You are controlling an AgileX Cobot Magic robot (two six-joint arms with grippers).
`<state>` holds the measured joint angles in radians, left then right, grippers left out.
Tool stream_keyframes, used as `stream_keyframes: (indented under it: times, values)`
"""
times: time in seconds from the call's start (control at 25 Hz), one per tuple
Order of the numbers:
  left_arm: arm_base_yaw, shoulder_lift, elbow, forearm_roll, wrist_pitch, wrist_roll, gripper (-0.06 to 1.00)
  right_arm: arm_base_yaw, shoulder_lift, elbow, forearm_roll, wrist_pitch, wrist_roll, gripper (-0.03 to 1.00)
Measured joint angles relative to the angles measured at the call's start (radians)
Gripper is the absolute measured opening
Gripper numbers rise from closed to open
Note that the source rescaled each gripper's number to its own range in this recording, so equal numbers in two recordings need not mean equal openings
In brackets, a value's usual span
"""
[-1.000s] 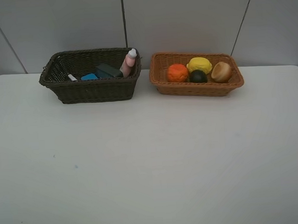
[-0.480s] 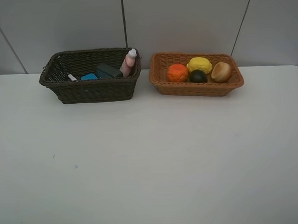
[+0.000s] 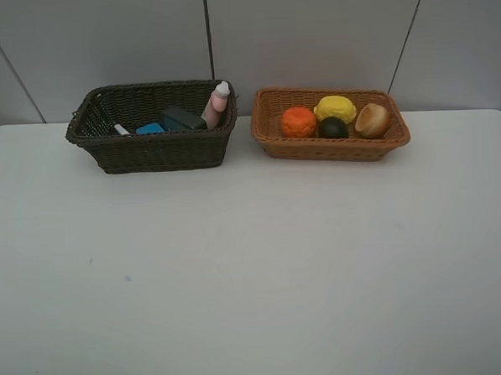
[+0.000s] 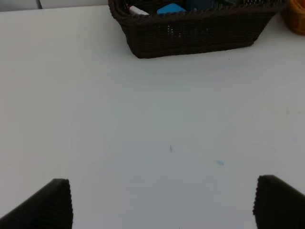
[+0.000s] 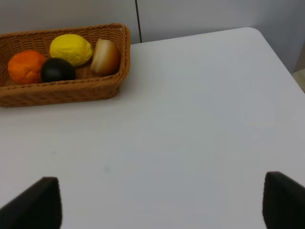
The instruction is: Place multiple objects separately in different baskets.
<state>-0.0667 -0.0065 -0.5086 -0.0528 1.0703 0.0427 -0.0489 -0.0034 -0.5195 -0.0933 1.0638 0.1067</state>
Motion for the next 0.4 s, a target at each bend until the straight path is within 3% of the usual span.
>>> stream_keyframes:
  times: [0.4]
  values:
    - [0.0, 0.0, 0.0, 0.0, 0.0, 0.0, 1.0, 0.0, 0.0, 0.0, 0.0, 0.0, 0.0, 1.0]
